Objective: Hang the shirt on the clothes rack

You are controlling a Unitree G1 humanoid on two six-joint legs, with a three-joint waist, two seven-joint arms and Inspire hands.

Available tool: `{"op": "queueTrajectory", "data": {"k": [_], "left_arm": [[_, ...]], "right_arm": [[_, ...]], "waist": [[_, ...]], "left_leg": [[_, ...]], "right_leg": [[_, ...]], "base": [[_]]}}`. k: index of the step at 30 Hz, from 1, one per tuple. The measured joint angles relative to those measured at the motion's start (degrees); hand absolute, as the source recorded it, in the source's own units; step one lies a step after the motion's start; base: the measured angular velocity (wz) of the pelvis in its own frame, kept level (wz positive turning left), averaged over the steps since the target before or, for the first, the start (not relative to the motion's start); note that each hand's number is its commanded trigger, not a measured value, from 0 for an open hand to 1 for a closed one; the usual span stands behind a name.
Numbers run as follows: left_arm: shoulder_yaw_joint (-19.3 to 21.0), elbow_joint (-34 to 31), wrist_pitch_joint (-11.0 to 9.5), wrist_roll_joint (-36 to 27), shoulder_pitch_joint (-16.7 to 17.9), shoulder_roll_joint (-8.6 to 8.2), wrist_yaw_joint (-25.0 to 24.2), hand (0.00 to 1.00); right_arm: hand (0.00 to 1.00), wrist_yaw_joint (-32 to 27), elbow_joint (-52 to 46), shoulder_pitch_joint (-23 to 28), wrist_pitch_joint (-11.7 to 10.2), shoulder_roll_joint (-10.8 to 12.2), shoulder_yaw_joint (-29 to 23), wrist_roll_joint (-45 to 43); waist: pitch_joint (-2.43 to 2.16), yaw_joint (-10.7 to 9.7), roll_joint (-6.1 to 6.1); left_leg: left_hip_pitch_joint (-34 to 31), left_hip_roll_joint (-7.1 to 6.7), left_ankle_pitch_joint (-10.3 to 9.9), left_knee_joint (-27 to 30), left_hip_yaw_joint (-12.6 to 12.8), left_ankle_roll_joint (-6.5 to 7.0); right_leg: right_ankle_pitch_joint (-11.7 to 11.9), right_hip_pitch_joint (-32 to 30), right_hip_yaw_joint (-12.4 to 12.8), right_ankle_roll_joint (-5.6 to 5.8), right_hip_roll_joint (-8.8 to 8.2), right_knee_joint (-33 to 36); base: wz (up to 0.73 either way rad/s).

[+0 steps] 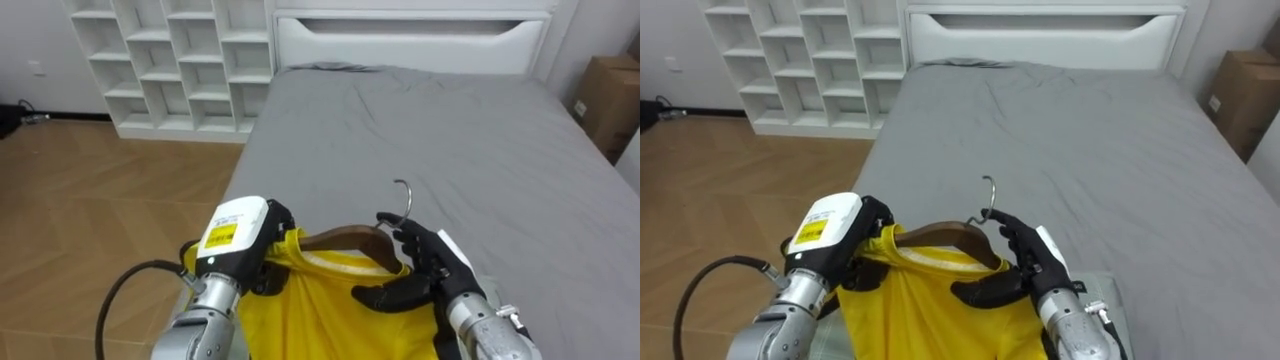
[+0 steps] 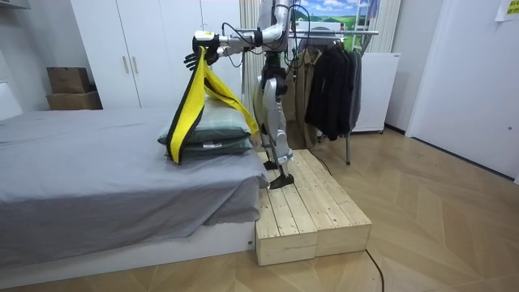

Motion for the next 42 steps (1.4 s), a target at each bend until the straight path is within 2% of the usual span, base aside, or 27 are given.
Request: {"op": "queueTrajectory", "data": {"k": [2,3,4,5,11,16,42], "left_arm": [[0.0,-0.1,0.0,0.1,0.0,-0.02,0.0,1.00],[0.0,-0.1,0.0,0.1,0.0,-0.02,0.0,1.00],[0.0,-0.1,-0.1,0.1,0.0,-0.02,0.0,1.00],[0.0,-0.2,-0.3,0.1,0.0,0.03,0.0,1.00],[0.0,-0.2,-0.6,0.0,0.0,0.44,-0.1,1.00],[0.0,-0.4,-0.9,0.0,0.0,0.87,-0.1,1.00],[-0.1,-0.4,-2.4,-0.2,0.0,0.89,-0.1,1.00]], "right_arm": [[0.01,0.0,0.0,0.0,0.0,-0.3,0.3,-2.0],[0.32,0.0,0.0,0.0,0.0,-0.6,0.7,-2.9],[0.74,0.0,0.0,0.0,0.0,-1.3,1.3,-4.5],[1.00,0.0,0.0,0.0,0.0,-1.8,2.0,-6.3],[1.00,1.0,0.0,-0.2,0.0,-2.1,2.9,-15.3],[1.00,1.8,0.0,-0.3,0.0,-2.0,3.0,-19.0],[1.00,3.3,0.0,-0.1,-0.4,-2.0,3.0,-19.2]], "waist": [[0.00,0.1,-0.08],[0.00,0.1,-0.09],[0.00,0.2,-0.15],[0.00,0.3,-0.26],[-0.07,1.2,-1.24],[-0.08,1.4,-1.49],[-0.15,1.2,-1.63]], "left_leg": [[0.0,0.01,0.0,-0.1,0.2,0.00],[0.0,0.01,0.0,-0.1,0.3,0.00],[0.0,-0.01,0.0,-0.1,0.3,0.00],[-0.1,-0.03,0.0,0.0,0.3,0.00],[-0.2,-0.01,0.0,-0.1,0.4,0.00],[-0.3,-0.11,0.0,-0.1,0.3,0.00],[-0.3,-0.11,0.0,-0.3,0.5,0.01]], "right_leg": [[0.0,-0.1,0.2,0.01,0.01,0.0],[0.0,-0.2,0.2,0.01,0.00,0.0],[0.0,-0.2,0.3,0.03,-0.03,0.0],[0.0,-0.2,0.3,0.04,-0.03,0.0],[0.0,-0.5,0.2,0.05,-0.03,0.0],[0.0,-0.5,0.1,0.05,-0.14,0.1],[0.0,-0.7,0.7,0.06,-0.03,-0.1]], "base": [[-0.04],[-0.04],[-0.03],[0.00],[0.00],[0.01],[0.00]]}}
